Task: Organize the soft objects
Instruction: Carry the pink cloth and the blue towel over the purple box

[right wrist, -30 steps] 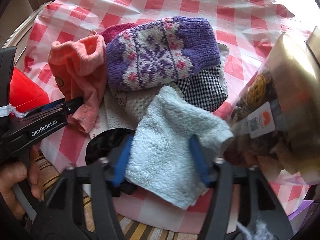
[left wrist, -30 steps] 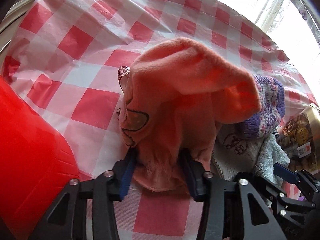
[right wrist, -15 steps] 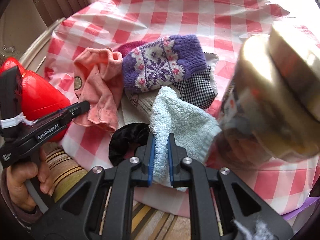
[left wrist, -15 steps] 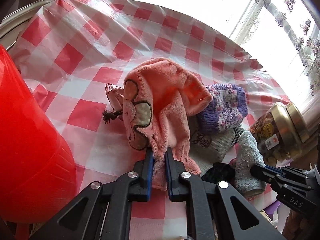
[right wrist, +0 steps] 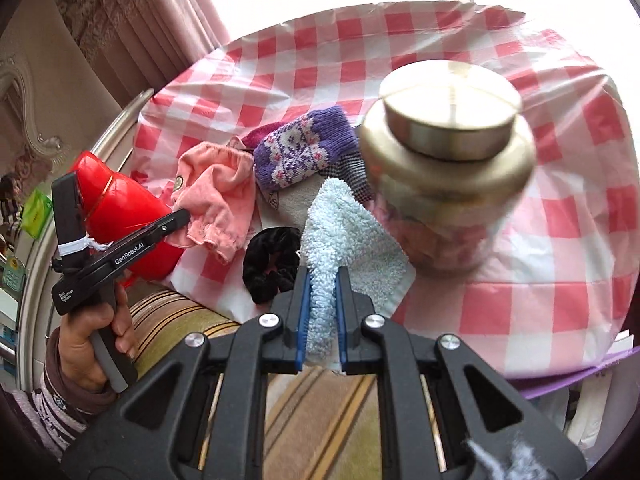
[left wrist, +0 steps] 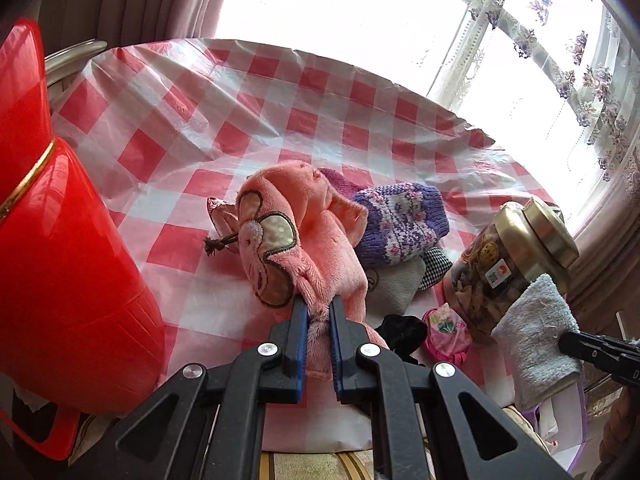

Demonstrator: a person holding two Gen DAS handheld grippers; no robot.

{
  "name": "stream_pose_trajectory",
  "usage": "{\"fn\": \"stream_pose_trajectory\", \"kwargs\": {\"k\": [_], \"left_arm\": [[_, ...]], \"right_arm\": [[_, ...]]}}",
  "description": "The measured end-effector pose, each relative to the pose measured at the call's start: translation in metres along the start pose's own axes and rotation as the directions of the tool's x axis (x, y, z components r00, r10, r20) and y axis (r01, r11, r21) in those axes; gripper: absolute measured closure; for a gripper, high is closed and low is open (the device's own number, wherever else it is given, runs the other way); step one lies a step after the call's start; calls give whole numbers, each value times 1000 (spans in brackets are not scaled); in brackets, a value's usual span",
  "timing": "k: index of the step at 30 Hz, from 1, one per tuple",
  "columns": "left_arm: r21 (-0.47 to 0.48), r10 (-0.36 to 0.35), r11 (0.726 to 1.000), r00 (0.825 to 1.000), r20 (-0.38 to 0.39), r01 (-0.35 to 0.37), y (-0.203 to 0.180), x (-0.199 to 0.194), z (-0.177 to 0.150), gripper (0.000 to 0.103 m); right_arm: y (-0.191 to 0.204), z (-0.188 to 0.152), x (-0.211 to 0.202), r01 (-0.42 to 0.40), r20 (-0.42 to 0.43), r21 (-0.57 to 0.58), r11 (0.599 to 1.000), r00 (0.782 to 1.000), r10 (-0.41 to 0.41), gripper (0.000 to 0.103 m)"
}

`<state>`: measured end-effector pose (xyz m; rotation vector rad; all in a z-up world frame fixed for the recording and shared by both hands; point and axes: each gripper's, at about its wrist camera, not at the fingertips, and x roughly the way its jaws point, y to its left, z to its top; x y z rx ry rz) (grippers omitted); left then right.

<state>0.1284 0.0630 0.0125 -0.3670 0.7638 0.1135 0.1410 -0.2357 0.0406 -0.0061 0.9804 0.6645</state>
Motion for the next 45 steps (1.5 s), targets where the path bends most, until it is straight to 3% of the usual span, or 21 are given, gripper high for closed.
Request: {"fn": "stream_pose_trajectory", "kwargs": {"k": [7,14,18,22,25,28,31,34,37,39,41,42,44,45], "left_arm": [[67,-18,998,999,46,15,-24,-30,-3,93],[155,-86,985,994,72,74,-63,-66,-2,93],[233,-165,962,984,65,146,-100,-85,-2,93],[319,-266,914,964,5,250,-146,-90,-10,93],[381,-356,853,931,-79,358,-189,-87,-21,93],[448,-437,761,881,-181,469,-237,-82,-38,93],[484,-497,652,811,-308,583,-285,-71,-60,93],[519,-513,539,747,-422,664,-330,-54,-85,93],[503,-489,434,664,-566,748,-367,-30,-114,93],[495,-428,378,622,-656,782,-389,-9,-137,93],[498,-326,361,607,-725,789,-401,15,-161,93],[512,-259,359,610,-748,780,-406,28,-173,93],[557,-117,365,630,-767,746,-408,52,-193,93],[589,-42,378,649,-760,714,-407,64,-202,93]], "right_arm": [[-34,-26,-46,29,50,66,997,998,-33,88],[-72,-58,-85,62,86,148,987,993,-75,88],[-98,-80,-109,94,97,201,975,988,-116,88],[-123,-102,-131,123,104,254,959,983,-153,88],[-140,-120,-145,146,102,293,945,978,-182,88],[-159,-140,-159,162,100,343,925,973,-208,88],[-179,-161,-173,181,100,397,900,966,-238,88],[-199,-181,-188,213,91,443,871,956,-280,88],[-216,-199,-198,239,78,482,843,946,-313,88],[-226,-212,-204,249,70,506,826,942,-327,88],[-233,-221,-208,259,61,520,814,939,-338,88],[-236,-224,-209,264,56,527,808,938,-343,88],[-240,-231,-211,281,44,528,801,933,-356,88],[-242,-235,-212,292,37,526,799,930,-364,88]]}}
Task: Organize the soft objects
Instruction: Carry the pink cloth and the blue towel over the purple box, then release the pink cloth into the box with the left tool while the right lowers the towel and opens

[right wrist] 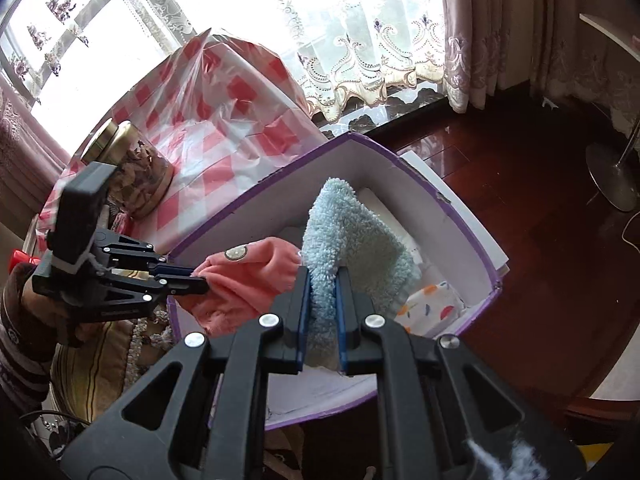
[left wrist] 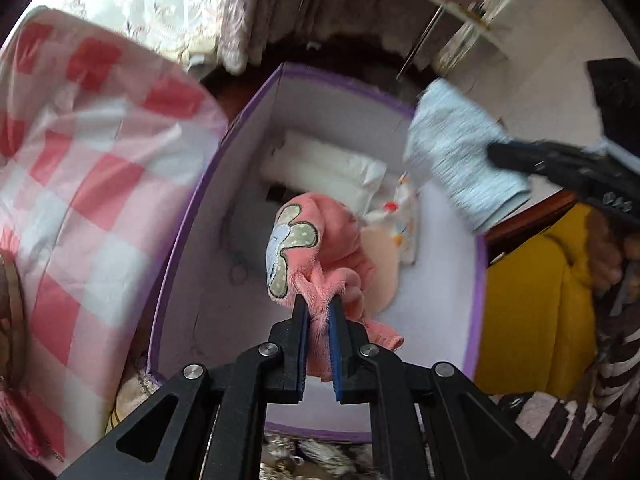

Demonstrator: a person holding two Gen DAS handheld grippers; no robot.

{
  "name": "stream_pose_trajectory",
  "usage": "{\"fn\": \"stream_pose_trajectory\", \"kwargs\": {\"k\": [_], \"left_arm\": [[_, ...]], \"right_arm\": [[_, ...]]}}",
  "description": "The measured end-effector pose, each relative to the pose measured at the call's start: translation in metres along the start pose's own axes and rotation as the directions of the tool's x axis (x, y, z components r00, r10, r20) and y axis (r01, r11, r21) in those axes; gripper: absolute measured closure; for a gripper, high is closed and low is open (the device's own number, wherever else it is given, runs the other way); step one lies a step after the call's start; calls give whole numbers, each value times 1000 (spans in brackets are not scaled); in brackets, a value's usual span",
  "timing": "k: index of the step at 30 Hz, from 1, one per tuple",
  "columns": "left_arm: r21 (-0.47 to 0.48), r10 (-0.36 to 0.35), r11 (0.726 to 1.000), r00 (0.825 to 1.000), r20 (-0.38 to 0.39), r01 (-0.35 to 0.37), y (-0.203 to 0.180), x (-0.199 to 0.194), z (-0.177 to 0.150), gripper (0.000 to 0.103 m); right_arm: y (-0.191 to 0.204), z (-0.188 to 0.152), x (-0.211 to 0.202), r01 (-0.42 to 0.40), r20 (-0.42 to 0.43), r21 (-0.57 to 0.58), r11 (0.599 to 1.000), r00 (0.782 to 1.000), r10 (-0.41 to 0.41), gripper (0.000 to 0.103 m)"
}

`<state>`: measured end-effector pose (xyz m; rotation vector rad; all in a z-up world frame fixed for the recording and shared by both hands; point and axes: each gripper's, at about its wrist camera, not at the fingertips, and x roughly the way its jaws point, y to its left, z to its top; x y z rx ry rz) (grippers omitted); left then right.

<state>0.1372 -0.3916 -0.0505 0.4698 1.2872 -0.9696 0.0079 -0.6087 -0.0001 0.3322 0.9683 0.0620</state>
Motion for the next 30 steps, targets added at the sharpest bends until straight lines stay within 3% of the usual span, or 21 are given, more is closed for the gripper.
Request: {"fn": "stream_pose_trajectory", "kwargs": {"k": [4,9,13,17,18,22,26,30], "left_arm": [[-33,99,994,989,-110,-103,14,19,-2,93],[-49,202,976,969,-144,-210,22,19,-13,93],[-69,232,967,959,-163,-245,32,17,-19,91],[-95,216,968,963,-161,-233,34,17,-17,85],[-93,227,966,962,-149,-242,32,14,-17,80],[-122,216,968,976,-28,-218,26,-19,-22,30],[-192,200,965,974,109,-177,29,-58,-36,27],[-316,187,941,965,184,-122,46,-81,-59,27]], "right_arm": [[-12,-6,2,7,-13,4,1000,1000,-7,88],[-18,-10,7,4,-33,-6,1000,999,-4,88],[-12,-12,9,10,-52,-65,998,999,-14,88],[5,-17,14,21,-89,-174,984,995,-37,88],[10,-18,16,23,-98,-206,978,994,-44,88],[24,-19,23,43,-132,-332,942,987,-92,88],[47,-24,31,44,-167,-478,877,976,-140,88],[74,-36,47,23,-204,-594,804,963,-178,88]]}}
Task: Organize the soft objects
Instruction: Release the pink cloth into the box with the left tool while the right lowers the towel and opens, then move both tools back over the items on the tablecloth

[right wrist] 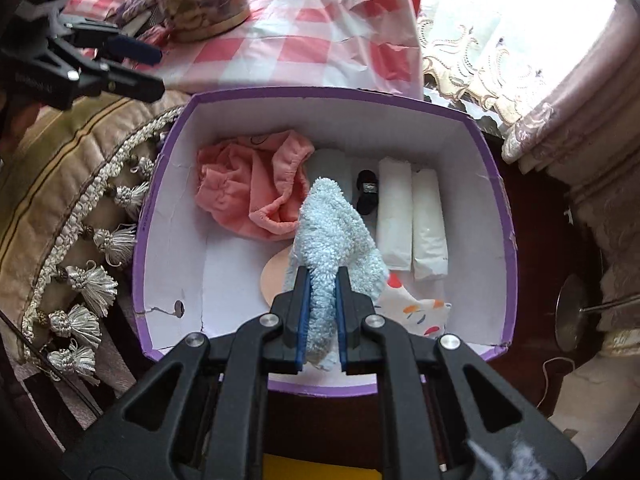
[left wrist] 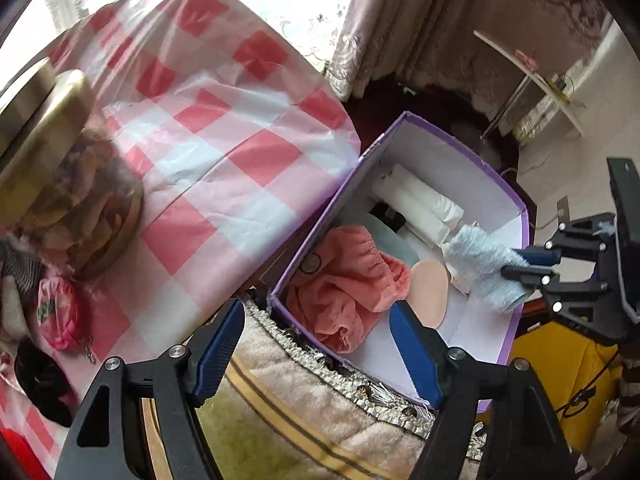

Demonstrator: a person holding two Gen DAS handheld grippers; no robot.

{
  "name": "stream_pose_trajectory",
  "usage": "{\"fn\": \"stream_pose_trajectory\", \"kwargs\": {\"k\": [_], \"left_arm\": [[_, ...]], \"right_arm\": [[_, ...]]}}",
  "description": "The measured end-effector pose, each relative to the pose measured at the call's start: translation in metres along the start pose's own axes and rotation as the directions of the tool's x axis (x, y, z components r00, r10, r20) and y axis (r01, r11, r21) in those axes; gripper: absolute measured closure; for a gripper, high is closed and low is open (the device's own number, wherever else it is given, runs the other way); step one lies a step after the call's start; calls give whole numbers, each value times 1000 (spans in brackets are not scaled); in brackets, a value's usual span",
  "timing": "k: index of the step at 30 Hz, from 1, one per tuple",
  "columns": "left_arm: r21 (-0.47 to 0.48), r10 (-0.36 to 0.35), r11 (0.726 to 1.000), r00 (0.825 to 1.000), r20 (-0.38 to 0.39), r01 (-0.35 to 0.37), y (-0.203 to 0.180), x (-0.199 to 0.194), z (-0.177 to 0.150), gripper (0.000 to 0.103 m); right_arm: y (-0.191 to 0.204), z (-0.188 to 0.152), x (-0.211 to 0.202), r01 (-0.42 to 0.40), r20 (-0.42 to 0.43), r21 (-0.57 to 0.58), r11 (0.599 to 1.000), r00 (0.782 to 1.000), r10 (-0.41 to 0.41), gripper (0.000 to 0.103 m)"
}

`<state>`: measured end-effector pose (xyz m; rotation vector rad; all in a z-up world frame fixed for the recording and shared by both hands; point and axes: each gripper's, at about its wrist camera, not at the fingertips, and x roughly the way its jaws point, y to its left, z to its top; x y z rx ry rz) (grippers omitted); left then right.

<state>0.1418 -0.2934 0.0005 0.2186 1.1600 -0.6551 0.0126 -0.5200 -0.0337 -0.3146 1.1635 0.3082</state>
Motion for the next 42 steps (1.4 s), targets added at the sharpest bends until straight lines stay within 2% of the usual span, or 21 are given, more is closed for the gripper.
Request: {"fn": "stream_pose_trajectory", "kwargs": {"k": [3,6,7,8,10,11,12,15,19,22,26,29,32,36,38,42], "left_arm": [[-66,-19,998,999,33,21,15,-10,-12,27],[-96,-18,995,998,55,23,25,-14,-20,27],[-106,-19,994,998,60,26,28,-14,-22,27],[-119,-21,993,998,66,29,32,-15,-24,27],[-137,-26,990,997,70,35,39,-17,-27,27],[-142,-29,989,997,73,39,41,-17,-28,27],[-146,-31,988,997,76,42,43,-19,-29,27],[-163,-39,985,995,88,53,48,-22,-32,27],[-193,-50,979,992,115,72,55,-27,-34,27],[-207,-51,975,988,146,81,59,-36,-35,27],[-230,-41,970,984,176,81,67,-47,-38,27],[-250,-31,965,984,177,76,74,-49,-44,27],[-271,-28,960,983,180,77,82,-50,-49,27],[-303,-27,949,981,191,85,94,-52,-53,27],[-315,-28,945,980,197,90,98,-53,-54,27],[-325,-36,940,977,210,104,102,-55,-55,27]], "right_arm": [[18,7,9,10,-29,-70,998,999,-12,88],[37,11,16,-36,-54,-116,993,998,30,88],[44,12,20,-57,-65,-124,991,997,50,84],[50,13,27,-86,-82,-125,988,994,76,79],[59,9,42,-171,-167,-124,977,974,150,44],[62,5,48,-205,-204,-125,971,963,177,39],[64,1,48,-209,-209,-127,970,961,180,35],[51,-4,38,-199,-185,-75,977,966,182,34],[22,-5,32,-116,-170,18,993,979,117,34],[17,2,38,-116,-171,78,990,977,128,34],[39,28,63,-174,-195,36,984,965,178,36],[45,45,90,-149,-240,10,989,959,148,42],[54,51,116,-126,-306,-60,990,947,102,42],[71,35,150,-115,-440,-184,976,898,22,41],[78,29,151,-105,-453,-256,961,891,-24,41],[82,20,154,-90,-497,-334,938,863,-94,41]]}}
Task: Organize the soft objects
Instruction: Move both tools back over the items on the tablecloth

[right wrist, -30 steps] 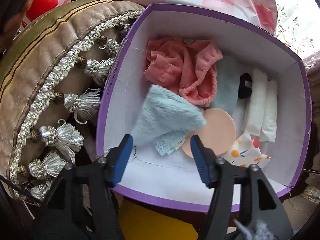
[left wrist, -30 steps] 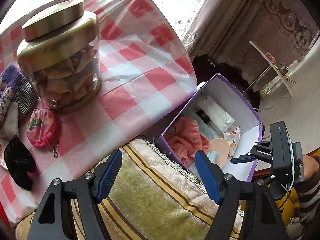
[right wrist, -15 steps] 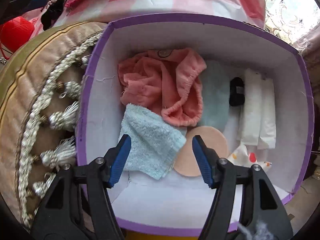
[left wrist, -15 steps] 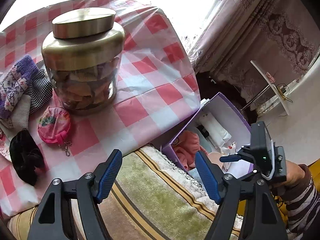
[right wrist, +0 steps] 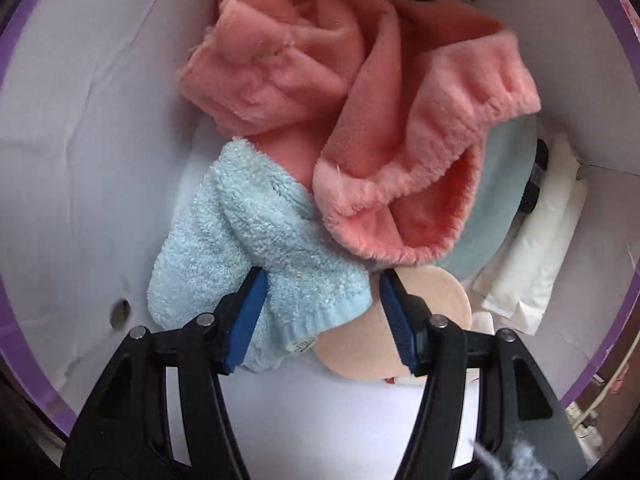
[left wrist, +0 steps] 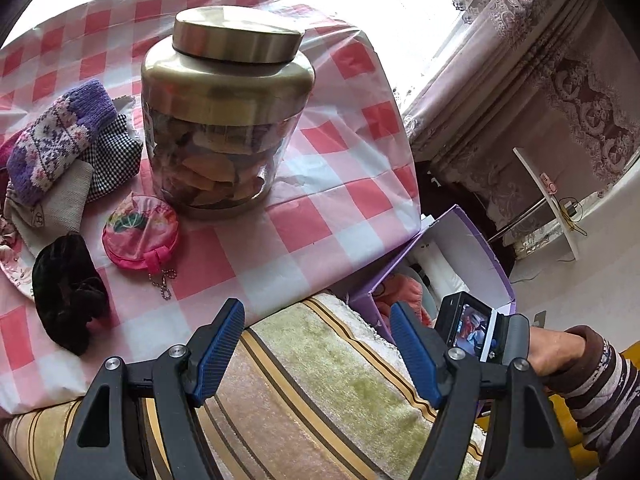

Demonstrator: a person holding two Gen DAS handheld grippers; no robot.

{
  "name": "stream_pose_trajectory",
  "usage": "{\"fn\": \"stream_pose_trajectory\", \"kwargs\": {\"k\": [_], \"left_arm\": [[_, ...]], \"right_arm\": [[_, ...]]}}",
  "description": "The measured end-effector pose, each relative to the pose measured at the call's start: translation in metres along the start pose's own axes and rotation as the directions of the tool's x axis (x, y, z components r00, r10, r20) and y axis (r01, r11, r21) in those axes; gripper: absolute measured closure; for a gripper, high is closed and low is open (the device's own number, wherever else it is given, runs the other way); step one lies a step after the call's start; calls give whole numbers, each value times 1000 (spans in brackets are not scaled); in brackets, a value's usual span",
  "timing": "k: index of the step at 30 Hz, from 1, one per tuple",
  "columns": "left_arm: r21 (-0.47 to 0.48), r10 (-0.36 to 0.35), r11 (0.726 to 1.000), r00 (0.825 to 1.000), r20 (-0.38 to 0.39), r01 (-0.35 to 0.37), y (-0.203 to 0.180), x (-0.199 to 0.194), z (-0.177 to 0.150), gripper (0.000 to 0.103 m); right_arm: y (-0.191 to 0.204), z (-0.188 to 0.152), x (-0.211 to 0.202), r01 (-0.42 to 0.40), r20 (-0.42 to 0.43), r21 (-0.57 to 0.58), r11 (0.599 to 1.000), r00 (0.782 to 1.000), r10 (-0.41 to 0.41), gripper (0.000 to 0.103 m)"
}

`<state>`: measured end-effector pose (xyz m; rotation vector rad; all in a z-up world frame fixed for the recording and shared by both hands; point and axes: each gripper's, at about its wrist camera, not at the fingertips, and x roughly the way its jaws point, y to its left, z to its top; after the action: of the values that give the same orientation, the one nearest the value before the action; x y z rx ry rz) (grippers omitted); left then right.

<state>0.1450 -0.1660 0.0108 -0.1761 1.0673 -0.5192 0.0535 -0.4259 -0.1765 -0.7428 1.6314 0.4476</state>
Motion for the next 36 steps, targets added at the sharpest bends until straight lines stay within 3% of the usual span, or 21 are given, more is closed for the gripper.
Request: {"fn": "stream_pose_trajectory", "kwargs": {"k": [5,9,13,16,20,25,33,36], "left_arm": [[-8,-13,1000,1000,6,13,3,-2,-2,27],[-12,-22,1000,999,30,23,8,-11,-5,27],[-56,-13,998,997,74,17,29,-30,-13,27],[-129,19,992,993,113,-4,58,-47,-21,27],[-229,81,973,984,158,-44,102,-70,-33,27],[-312,151,946,968,199,-83,146,-98,-45,28],[-339,171,937,960,224,-87,176,-110,-49,28],[-330,167,940,961,221,-87,181,-106,-45,29]], "right_arm": [[20,-8,0,97,-26,-146,984,994,-102,38],[5,-9,-18,94,12,-71,993,996,-94,37],[-10,-18,-59,43,107,7,999,993,-44,33],[-26,-37,-97,19,211,71,997,977,-34,32],[-37,-43,-149,-38,362,129,991,932,-11,32],[-29,-29,-205,-95,517,108,990,855,26,32],[17,30,-259,-154,678,45,987,730,84,32],[37,56,-272,-163,712,27,986,696,96,32]]}}
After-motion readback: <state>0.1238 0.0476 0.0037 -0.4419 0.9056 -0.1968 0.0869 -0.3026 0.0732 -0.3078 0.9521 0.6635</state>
